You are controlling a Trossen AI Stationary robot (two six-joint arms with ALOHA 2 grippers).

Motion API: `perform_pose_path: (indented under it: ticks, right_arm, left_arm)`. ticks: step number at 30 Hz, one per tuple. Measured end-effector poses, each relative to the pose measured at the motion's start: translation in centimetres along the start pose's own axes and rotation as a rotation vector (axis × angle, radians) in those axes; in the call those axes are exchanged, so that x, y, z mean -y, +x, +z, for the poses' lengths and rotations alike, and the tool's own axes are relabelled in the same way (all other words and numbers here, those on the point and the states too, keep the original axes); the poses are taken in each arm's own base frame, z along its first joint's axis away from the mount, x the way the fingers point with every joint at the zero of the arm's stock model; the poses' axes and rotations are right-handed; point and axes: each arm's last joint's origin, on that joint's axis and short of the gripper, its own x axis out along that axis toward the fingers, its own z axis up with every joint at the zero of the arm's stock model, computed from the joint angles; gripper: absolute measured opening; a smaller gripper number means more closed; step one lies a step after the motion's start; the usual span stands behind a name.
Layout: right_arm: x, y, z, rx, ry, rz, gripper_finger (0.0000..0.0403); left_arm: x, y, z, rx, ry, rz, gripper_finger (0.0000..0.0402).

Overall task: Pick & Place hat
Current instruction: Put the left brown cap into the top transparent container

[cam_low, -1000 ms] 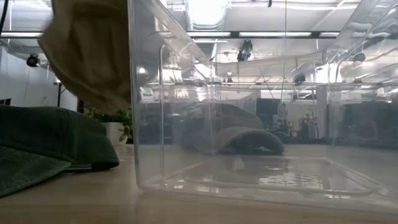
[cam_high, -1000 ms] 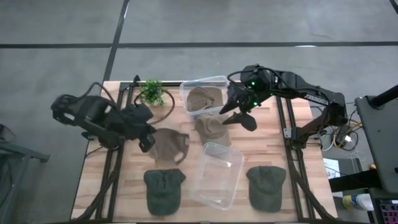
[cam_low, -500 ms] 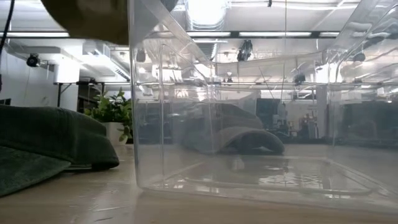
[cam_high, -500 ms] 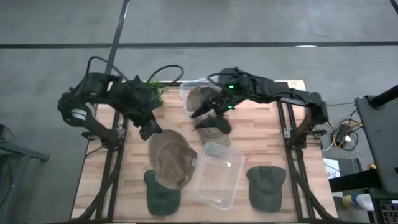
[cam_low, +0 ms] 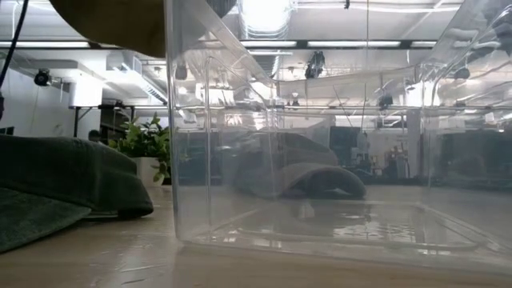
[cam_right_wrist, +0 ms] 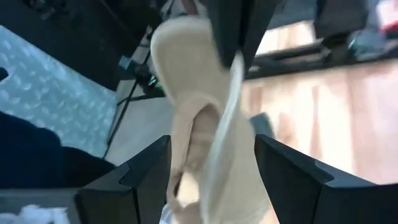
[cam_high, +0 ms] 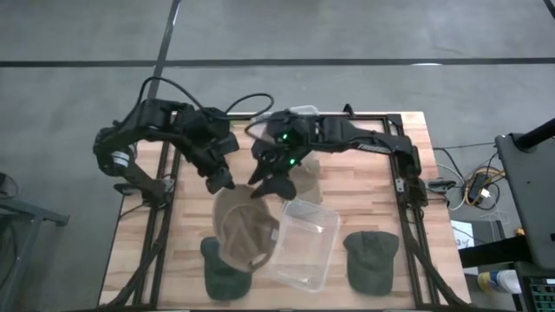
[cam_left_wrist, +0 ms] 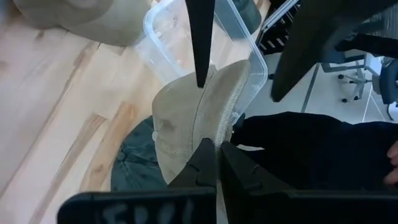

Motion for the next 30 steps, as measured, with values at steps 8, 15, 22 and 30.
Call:
perform_pose_path:
  ticks: [8, 15, 22, 30]
  right_arm:
    - [-0.6, 1.1, 0.2, 0.037, 0.007, 0.031, 0.0224]
    - [-0.2, 1.7, 0.0, 0.028, 0.065, 0.035, 0.0130]
    - [0.1, 1.7, 0.1, 0.029, 0.058, 0.039, 0.0013]
    - [0.7, -0.3, 0.1, 0.003, 0.147, 0.018, 0.0011]
  left_arm:
    - [0.1, 0.1, 0.2, -0.001, -0.014, -0.015, 0.0000]
    - [0.4, 0.3, 0.7, 0.024, 0.008, -0.049, 0.0000]
    - [0.4, 0.2, 0.6, 0.027, -0.011, -0.053, 0.0009]
    - [0.1, -3.2, -1.1, 0.108, -0.008, -0.092, 0.0092]
